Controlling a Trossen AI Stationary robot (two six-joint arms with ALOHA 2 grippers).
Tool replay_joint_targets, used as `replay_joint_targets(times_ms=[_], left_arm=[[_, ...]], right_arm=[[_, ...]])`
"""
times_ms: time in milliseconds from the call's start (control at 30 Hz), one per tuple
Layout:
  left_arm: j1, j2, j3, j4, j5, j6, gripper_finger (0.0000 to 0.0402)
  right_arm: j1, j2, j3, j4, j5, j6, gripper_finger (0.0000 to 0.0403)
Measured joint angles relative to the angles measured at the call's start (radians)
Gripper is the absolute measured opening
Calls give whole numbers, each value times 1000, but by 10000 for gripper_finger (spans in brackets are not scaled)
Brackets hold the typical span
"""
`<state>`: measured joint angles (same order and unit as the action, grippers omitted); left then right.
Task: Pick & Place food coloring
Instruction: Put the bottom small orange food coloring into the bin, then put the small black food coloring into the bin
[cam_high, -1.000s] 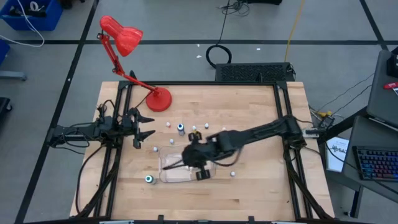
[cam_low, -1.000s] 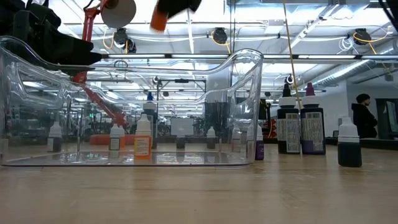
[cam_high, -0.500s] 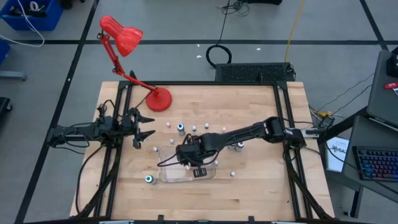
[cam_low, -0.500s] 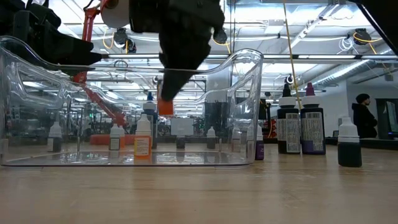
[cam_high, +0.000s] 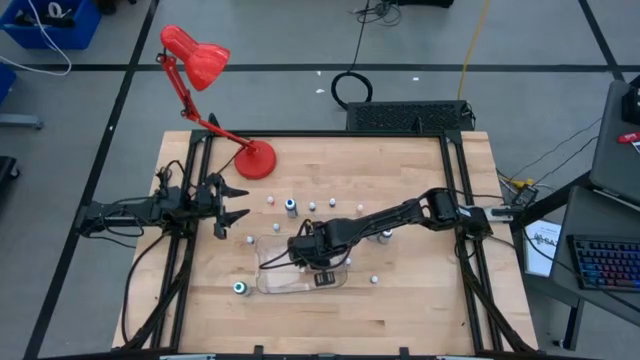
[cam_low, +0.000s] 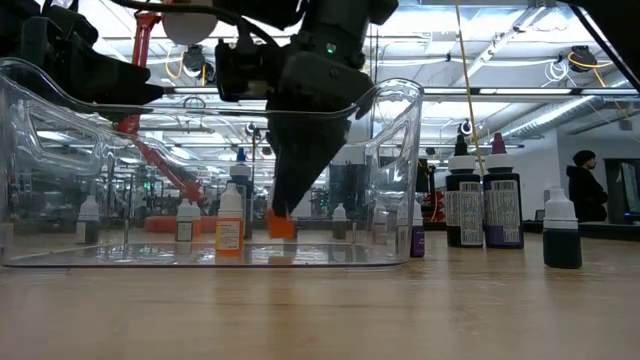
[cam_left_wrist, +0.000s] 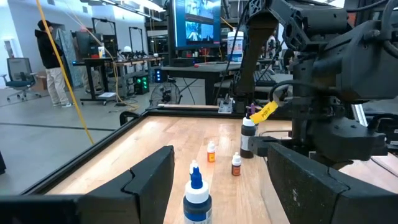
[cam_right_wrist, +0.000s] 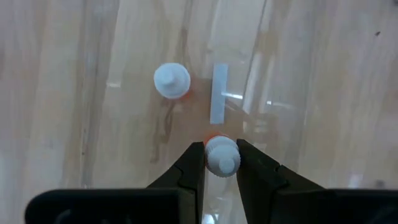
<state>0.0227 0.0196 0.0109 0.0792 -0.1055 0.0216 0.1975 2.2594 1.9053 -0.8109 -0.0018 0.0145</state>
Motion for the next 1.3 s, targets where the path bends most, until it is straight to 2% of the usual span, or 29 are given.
replay_joint_targets(times_ms=[367, 1167, 1300], left_arm=[[0, 0, 0, 0, 0, 0, 257], [0, 0, 0, 0, 0, 0, 257], [0, 0, 0, 0, 0, 0, 257]], right_arm=[[0, -4, -55, 51, 0, 0, 60], [8, -44, -59, 86, -1, 20, 152], [8, -84, -59, 88, 1, 33, 161]])
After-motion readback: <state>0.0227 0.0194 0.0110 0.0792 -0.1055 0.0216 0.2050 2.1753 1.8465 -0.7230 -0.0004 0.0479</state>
